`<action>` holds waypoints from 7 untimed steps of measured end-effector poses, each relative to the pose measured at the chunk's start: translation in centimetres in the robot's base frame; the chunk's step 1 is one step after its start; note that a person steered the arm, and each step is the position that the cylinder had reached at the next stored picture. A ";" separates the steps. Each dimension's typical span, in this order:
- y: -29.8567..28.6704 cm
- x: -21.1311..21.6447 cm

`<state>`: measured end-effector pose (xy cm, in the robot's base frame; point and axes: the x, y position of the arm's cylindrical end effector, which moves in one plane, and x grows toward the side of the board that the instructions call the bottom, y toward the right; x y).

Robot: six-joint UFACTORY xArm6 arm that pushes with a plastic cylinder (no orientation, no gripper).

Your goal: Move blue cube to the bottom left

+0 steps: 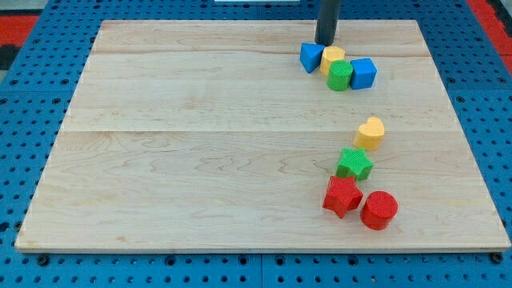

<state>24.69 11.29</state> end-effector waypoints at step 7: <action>5.8 10.1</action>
<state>34.80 17.11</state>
